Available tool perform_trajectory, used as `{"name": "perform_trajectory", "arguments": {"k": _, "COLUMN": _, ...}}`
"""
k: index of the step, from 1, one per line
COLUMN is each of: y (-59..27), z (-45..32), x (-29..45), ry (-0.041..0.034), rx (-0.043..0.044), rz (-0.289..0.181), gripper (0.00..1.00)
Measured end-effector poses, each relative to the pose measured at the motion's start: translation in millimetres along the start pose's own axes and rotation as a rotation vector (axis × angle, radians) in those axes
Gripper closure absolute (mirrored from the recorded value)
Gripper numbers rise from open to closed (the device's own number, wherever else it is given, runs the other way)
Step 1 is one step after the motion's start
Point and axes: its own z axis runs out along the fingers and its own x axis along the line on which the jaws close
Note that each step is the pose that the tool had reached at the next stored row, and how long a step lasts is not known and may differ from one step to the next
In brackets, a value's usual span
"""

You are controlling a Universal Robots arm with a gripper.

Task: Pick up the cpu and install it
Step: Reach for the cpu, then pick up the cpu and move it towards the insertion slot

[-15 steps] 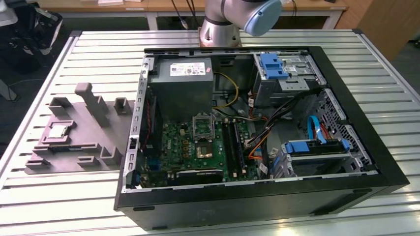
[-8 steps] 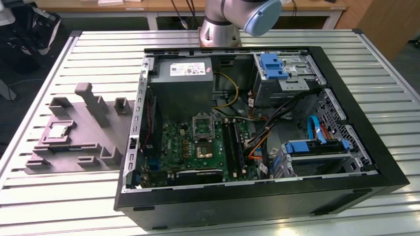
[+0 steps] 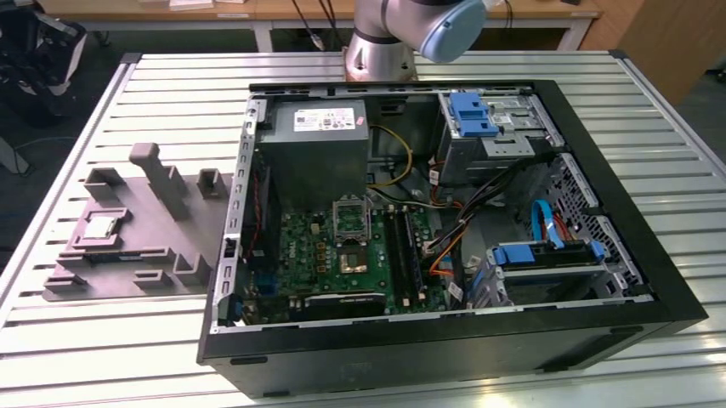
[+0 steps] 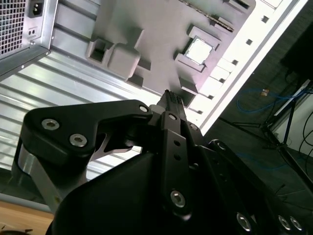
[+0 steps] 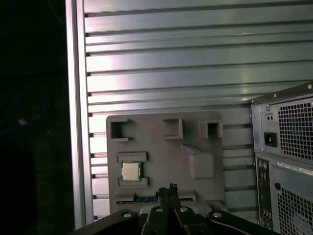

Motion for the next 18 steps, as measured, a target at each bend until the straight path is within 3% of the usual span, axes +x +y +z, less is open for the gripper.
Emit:
{"name": "perform_trajectory", "arguments": {"k": 11, "y": -2.9, "z": 0.4, "x": 37.5, "ry": -0.0001, "rx": 0.0000, "rz": 0.000, "gripper": 0.89}}
{"name": "perform_trajectory", "arguments": {"k": 18, "y": -3.0, "z": 0.5, "x": 39.9, "ry": 0.0001, "rx": -0.0007, "rz": 0.000, "gripper": 0.89}}
